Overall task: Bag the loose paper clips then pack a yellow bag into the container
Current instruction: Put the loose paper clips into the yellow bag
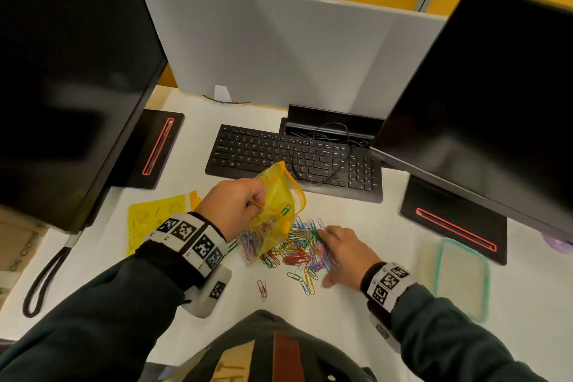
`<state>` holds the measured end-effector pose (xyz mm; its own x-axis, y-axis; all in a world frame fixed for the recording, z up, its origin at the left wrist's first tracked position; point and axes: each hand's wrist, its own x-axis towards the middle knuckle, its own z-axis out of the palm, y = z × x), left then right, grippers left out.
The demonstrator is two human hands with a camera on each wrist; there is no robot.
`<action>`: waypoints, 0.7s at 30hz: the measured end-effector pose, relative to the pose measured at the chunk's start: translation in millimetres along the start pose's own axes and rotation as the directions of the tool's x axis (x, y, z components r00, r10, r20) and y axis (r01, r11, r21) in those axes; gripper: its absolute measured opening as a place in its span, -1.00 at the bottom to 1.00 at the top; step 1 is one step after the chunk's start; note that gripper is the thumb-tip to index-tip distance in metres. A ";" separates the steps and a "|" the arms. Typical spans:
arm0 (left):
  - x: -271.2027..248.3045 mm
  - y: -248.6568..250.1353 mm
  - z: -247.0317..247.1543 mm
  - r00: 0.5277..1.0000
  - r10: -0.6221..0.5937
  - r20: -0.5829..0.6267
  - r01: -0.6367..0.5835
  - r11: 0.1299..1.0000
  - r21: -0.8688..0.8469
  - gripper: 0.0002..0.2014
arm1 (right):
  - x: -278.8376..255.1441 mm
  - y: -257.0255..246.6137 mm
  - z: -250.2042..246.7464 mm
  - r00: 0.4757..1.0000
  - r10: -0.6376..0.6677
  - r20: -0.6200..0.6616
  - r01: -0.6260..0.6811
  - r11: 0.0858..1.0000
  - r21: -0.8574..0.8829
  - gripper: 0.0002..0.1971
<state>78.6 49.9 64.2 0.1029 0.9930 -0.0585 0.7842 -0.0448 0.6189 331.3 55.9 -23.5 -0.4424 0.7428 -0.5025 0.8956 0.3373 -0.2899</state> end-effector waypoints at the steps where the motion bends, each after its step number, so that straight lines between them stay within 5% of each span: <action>1: -0.9 0.7 1.0 1.000 0.001 0.000 -0.001 1.000 0.000 -0.85 | -0.6 -0.3 2.3 1.000 0.005 -0.024 -0.005 1.000 0.020 -0.01; 8: -4.0 6.7 6.7 1.000 0.018 0.008 -0.018 1.000 0.004 -0.86 | 1.9 1.6 5.0 0.987 0.072 -0.146 -0.061 0.995 0.079 -0.65; 21: -7.4 14.7 11.1 0.997 0.050 0.053 -0.052 0.998 0.022 -0.89 | -27.2 -2.3 -36.9 0.901 0.220 -0.373 -0.022 0.884 0.468 -0.81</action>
<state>96.2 40.7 65.1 0.1746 0.9823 -0.0686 0.7913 -0.0985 0.6034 342.9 56.2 21.0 -0.1846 0.9596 -0.2125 0.7796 0.0113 -0.6262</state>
